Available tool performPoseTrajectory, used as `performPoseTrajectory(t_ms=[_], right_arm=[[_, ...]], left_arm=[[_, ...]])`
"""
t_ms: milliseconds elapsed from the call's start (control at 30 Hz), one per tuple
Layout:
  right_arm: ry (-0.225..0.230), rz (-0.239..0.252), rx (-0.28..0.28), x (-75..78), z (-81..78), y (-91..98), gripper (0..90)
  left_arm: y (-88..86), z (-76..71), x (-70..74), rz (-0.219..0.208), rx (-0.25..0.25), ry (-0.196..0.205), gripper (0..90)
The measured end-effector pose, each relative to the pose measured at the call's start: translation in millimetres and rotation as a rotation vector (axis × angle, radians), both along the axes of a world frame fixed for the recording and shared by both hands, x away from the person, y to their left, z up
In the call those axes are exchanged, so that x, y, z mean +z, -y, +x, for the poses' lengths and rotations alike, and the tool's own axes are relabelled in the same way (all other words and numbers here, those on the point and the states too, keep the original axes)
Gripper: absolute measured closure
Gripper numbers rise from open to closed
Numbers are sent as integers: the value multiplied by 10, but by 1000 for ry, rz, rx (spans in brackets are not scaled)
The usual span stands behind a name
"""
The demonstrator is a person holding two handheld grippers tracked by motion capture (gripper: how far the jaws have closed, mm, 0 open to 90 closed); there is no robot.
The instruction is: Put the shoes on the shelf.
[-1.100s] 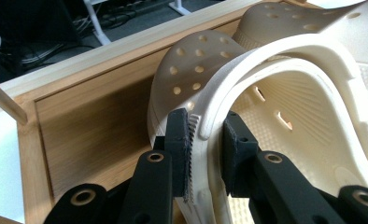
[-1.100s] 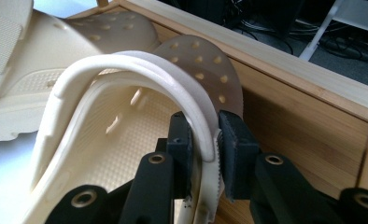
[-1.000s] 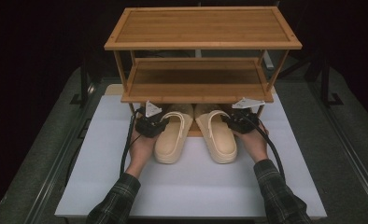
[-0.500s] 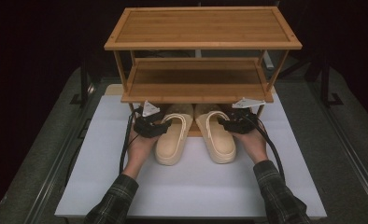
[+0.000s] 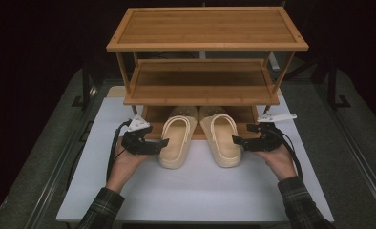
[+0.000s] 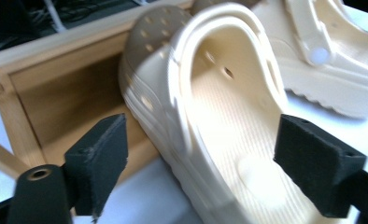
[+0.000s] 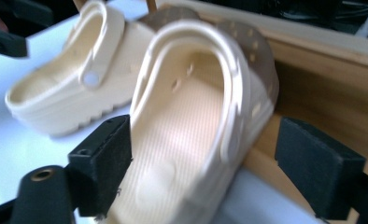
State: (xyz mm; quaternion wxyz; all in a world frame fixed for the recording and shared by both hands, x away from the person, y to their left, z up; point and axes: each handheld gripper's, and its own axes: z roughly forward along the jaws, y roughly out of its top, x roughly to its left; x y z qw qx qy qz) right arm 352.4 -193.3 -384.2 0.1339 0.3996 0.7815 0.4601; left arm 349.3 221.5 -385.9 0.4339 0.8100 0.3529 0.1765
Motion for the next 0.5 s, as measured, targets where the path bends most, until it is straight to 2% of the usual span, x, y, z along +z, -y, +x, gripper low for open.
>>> performPoseTrajectory(t_ms=[67, 100, 133, 233, 267, 367, 400, 467, 500], right_arm=[[-1, -26, 15, -47, -74, 21, 132], [-8, -25, 36, -95, -151, 39, 96], [-1, -22, 47, -120, -191, 49, 91], [6, -13, 64, -173, -262, 63, 65], [-8, -6, 76, -232, -313, 61, 33], [-24, -31, 85, -304, -338, 42, 28], [-40, -46, 103, -375, -337, 20, 28], [-46, -60, 110, -434, -314, 2, 22], [-46, -60, 110, -434, -314, 2, 22]], left_arm=[[-42, -78, -25, -11, -18, -4, 131], [-59, -117, -40, -19, -29, -11, 80], [-87, -189, -69, -21, -46, -14, 77], [-97, -256, -118, -22, -61, -26, 27], [-96, -288, -159, -20, -68, -31, 19], [-53, -328, -281, -5, -97, -52, 12], [6, -324, -351, 16, -120, -51, 12], [44, -320, -390, 23, -129, -49, 12], [79, -315, -427, 43, -134, -53, 12]])
